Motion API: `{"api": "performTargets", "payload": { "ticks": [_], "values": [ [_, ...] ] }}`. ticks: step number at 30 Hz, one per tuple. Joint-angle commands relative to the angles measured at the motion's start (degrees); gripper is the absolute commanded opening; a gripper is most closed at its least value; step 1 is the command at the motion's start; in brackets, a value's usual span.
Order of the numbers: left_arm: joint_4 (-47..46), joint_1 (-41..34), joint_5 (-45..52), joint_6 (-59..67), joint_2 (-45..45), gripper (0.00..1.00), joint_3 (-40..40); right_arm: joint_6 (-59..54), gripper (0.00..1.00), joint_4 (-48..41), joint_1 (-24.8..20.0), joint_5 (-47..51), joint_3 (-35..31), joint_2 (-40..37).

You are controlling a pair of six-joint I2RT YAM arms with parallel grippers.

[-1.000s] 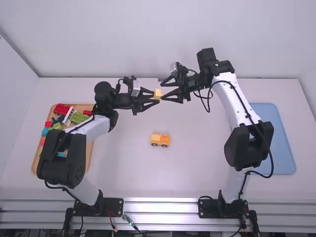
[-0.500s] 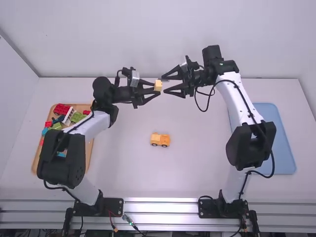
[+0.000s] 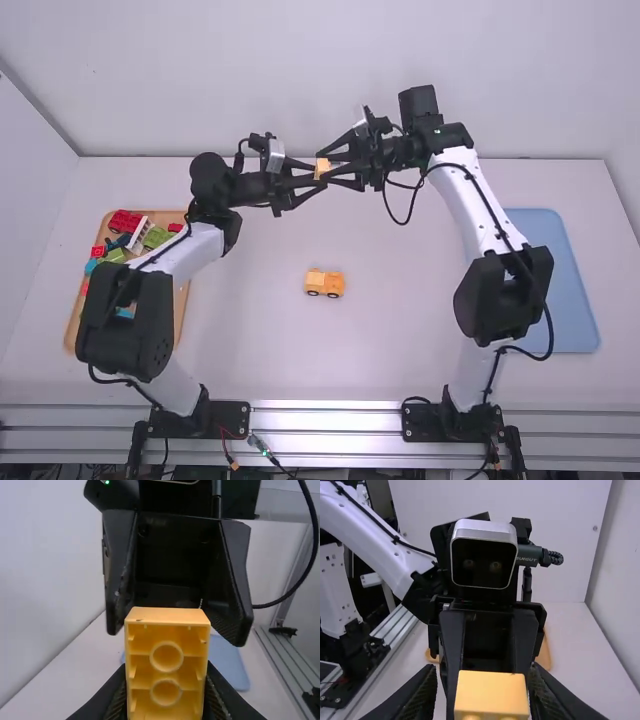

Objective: Assemble lego blocks to make yellow taxi

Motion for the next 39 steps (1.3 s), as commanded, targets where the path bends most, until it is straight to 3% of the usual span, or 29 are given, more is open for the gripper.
{"api": "performTargets", "payload": {
  "ticks": [1, 8, 16, 19, 20, 21, 22, 26, 31, 35, 39],
  "values": [
    [1.05, 0.13, -1.14, 0.66, 0.17, 0.05, 1.46, 1.81, 0.48, -0.13, -0.17, -1.38, 1.27, 0.81],
    [2.14, -0.02, -1.18, 0.66, 0.17, 0.05, 1.46, 2.36, 0.49, 0.07, -0.13, -0.44, 1.27, 0.81],
    [2.32, -0.57, -1.31, 0.66, 0.17, 0.09, 1.46, 2.38, 0.24, 0.07, -0.13, 0.57, 1.27, 0.81],
    [2.29, -0.57, -1.33, 0.68, 0.17, 0.20, 1.46, 2.38, 0.18, 0.02, -0.11, 0.59, 1.27, 0.81],
    [2.29, -0.57, -1.36, 0.66, 0.17, 0.37, 1.46, 2.40, 0.17, 0.07, -0.07, 0.57, 1.27, 0.83],
    [2.27, -0.55, -1.29, 0.68, 0.17, 0.71, 1.46, 2.40, 0.15, 0.02, -0.09, 0.61, 1.27, 0.81],
    [2.25, -0.52, -1.14, 0.70, 0.17, 0.99, 1.46, 2.43, 0.15, 0.02, -0.09, 0.83, 1.27, 0.81],
    [-0.31, -0.52, -0.81, 2.60, 0.17, 0.99, 1.44, 4.35, 0.15, 0.11, -0.07, 6.08, 1.27, 0.81],
    [-12.02, 1.88, 5.03, 12.76, 0.17, 0.99, 1.44, 15.21, 0.14, -0.59, 0.04, 26.71, 1.33, 0.76],
    [-26.03, 4.92, 4.96, 23.08, 0.17, 0.99, 1.44, 15.87, 0.14, -6.54, 1.33, 42.91, 1.33, 0.72],
    [-38.93, 8.74, -2.89, 30.18, 0.17, 0.99, 1.44, 9.79, 0.15, -19.41, 4.44, 60.65, 0.96, 0.74]
  ]
}}
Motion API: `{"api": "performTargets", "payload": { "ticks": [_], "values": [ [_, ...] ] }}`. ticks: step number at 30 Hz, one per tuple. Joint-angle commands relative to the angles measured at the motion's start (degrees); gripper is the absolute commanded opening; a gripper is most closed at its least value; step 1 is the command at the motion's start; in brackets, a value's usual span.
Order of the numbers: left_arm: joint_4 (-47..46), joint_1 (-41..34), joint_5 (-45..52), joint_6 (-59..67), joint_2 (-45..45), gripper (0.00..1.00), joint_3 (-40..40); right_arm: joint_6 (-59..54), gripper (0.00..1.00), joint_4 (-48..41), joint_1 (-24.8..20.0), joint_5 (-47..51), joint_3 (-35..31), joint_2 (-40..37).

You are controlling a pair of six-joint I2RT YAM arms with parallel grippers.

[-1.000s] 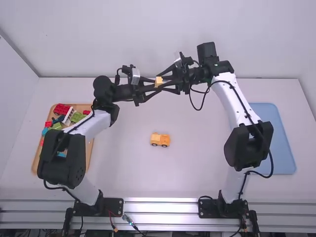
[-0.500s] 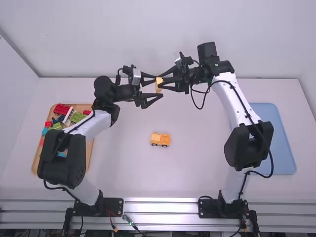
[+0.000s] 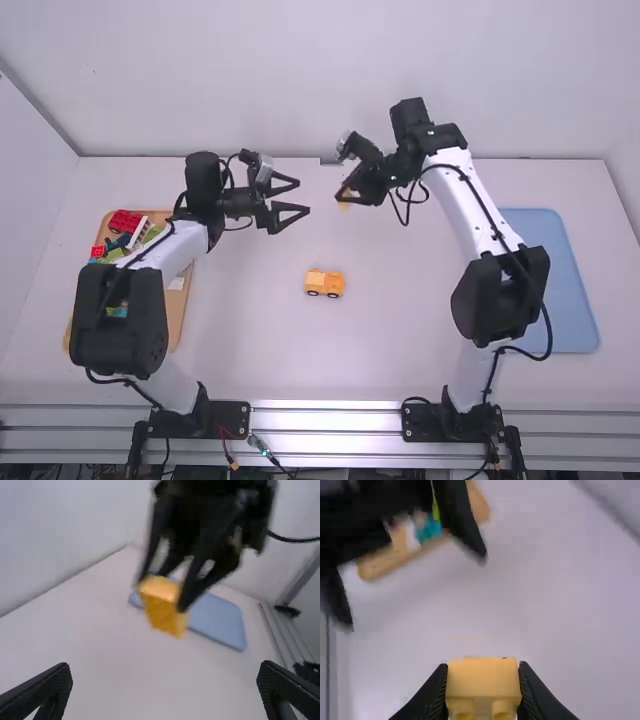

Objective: Assemble lego blocks to make yellow taxi

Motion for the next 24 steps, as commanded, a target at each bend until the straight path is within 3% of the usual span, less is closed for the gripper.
{"api": "performTargets", "payload": {
  "ticks": [1, 4, 9, 12, 24],
  "values": [
    [-2.69, 1.81, -4.09, 8.00, 0.17, 0.99, 1.36, -4.00, 0.15, -4.63, 2.78, 18.40, 0.42, 0.76],
    [-4.55, 2.60, -4.90, 9.11, 0.17, 0.99, 1.36, -4.66, 0.14, -6.23, 5.22, 26.08, -2.40, 0.76],
    [-4.98, 3.13, -5.01, 10.23, 0.17, 0.99, 1.36, -4.72, 0.05, -4.22, 8.28, 33.77, -11.39, 0.76],
    [-4.92, 3.32, -5.38, 10.21, 0.17, 0.99, 1.38, -4.74, 0.02, 0.00, 9.88, 37.29, -20.44, 0.76],
    [-5.40, 3.43, -7.93, 10.01, 0.17, 0.99, 1.31, -6.95, 0.00, 13.88, 10.54, 37.42, -35.06, 0.76]
  ]
}}
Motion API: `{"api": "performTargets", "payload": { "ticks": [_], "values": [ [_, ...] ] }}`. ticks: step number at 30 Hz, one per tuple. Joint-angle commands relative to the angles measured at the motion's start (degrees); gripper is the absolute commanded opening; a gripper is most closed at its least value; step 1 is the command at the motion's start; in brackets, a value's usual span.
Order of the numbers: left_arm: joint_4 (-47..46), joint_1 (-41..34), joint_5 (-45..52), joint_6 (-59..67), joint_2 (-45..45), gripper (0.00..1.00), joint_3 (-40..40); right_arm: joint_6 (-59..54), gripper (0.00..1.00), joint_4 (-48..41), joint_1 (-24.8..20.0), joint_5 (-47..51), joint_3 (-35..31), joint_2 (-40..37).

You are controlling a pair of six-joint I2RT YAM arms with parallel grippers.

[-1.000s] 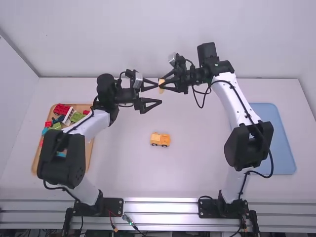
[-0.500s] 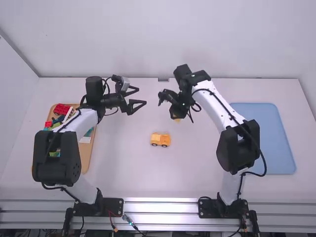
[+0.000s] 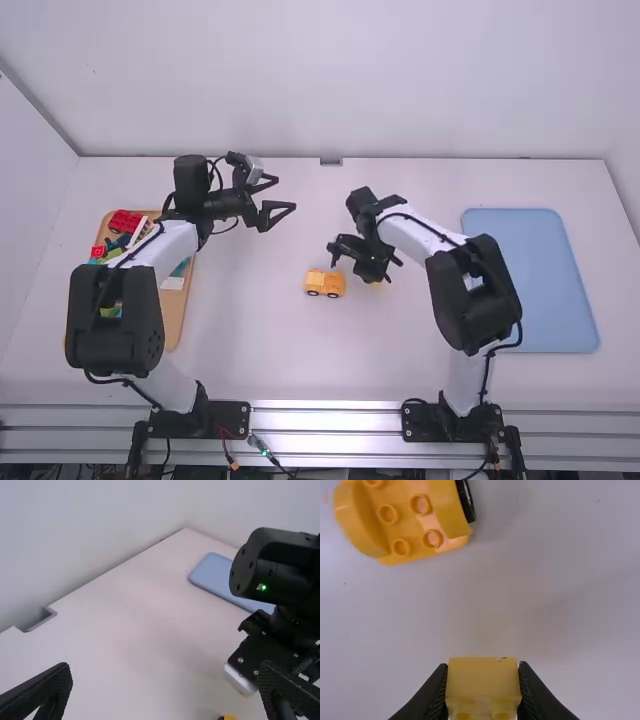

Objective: Assemble lego blocks to make yellow taxi

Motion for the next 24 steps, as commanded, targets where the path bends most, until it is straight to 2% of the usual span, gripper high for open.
{"api": "performTargets", "payload": {
  "ticks": [1, 6, 9, 11, 12, 13, 15, 16, 17, 23, 24],
  "values": [
    [-0.02, 0.31, 0.31, 0.61, 0.17, 0.99, 1.29, -0.85, 0.00, 1.57, 0.26, 0.46, -2.97, 0.74],
    [-0.15, 0.31, 0.35, 0.59, 0.17, 0.99, 1.29, -6.01, 0.01, 4.79, 0.35, 0.42, -6.86, 0.74],
    [-0.26, 0.26, 0.33, 0.61, 0.17, 0.99, 1.29, -8.28, 0.09, 6.47, 0.35, -0.55, -8.13, 0.74],
    [-0.68, 0.28, 0.28, 0.63, 0.17, 0.99, 1.29, -8.17, 0.18, 8.85, 0.26, -1.57, -9.14, 0.74],
    [-0.81, 0.26, 0.28, 0.66, 0.17, 0.99, 1.29, -8.17, 0.19, 9.33, 0.26, -1.66, -9.35, 0.74],
    [-1.05, 0.26, 0.28, 0.63, 0.17, 0.99, 1.22, -8.24, 0.27, 10.84, 0.26, -1.73, -9.92, 0.74],
    [-1.01, 0.28, 0.26, 0.66, 0.17, 0.99, 0.96, -8.15, 0.33, 12.35, 0.26, -1.29, -10.43, 0.74],
    [-1.05, 0.26, 0.28, 1.29, 0.17, 0.99, 0.72, -7.13, 0.41, 12.85, 0.26, -0.68, -10.49, 0.74],
    [-1.18, 0.28, 0.26, 1.88, 0.17, 0.99, 0.63, -6.12, 0.44, 12.92, 0.26, -0.13, -10.32, 0.68],
    [-1.07, 0.28, -4.24, -4.81, 0.17, 0.99, 0.15, 0.90, 0.56, 7.26, 0.26, -1.53, -4.24, -0.37],
    [-1.31, 0.33, -4.20, -5.99, 0.17, 0.99, 0.11, 0.76, 0.63, 5.97, 0.20, -2.71, -3.15, -0.79]
  ]
}}
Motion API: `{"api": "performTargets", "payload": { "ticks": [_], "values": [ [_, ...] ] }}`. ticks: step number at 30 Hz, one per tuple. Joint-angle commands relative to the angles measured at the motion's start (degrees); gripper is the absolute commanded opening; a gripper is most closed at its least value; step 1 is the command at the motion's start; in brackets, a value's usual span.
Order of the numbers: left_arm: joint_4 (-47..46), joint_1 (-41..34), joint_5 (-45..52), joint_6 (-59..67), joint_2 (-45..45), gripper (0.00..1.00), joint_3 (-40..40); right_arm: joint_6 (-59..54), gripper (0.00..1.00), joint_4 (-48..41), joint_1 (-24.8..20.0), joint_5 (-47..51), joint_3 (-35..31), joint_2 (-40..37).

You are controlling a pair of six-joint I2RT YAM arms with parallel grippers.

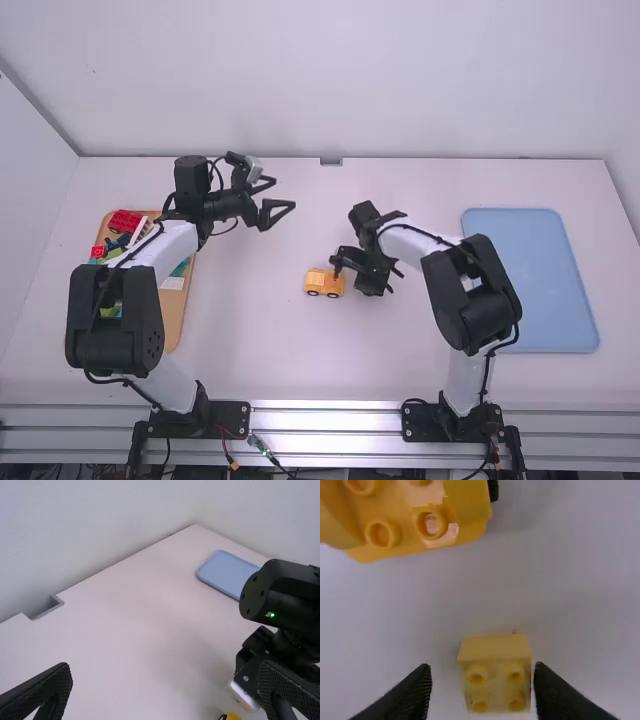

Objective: Assemble lego blocks to make yellow taxi

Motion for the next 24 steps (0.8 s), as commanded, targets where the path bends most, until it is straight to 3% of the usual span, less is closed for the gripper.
{"api": "performTargets", "payload": {
  "ticks": [1, 2, 8, 12, 17, 24],
  "values": [
    [-0.17, 0.28, -0.72, -4.96, 0.17, 0.99, 0.07, 1.03, 0.88, -1.99, -0.26, -3.78, 4.66, -1.33],
    [-0.52, 0.28, -0.72, -5.05, 0.17, 0.99, 0.07, 0.42, 0.99, -2.86, -0.66, -5.14, 5.55, -1.66],
    [-6.43, -0.11, 3.10, 11.10, 0.17, 0.99, -0.04, -5.25, 0.99, -6.23, -3.91, -13.66, 7.54, -5.33],
    [-14.16, -1.27, 5.62, 25.64, 0.17, 0.99, -0.37, -13.40, 0.99, -6.93, -8.28, -24.55, 4.63, -8.33],
    [-21.05, -4.33, 5.75, 41.86, 0.17, 0.99, -2.25, -17.44, 0.99, 3.76, -13.81, -37.03, -4.15, -8.98],
    [-19.52, -10.01, 3.15, 47.28, 0.17, 0.99, -6.40, -17.00, 0.99, 19.12, -18.32, -42.95, -16.48, -8.98]
  ]
}}
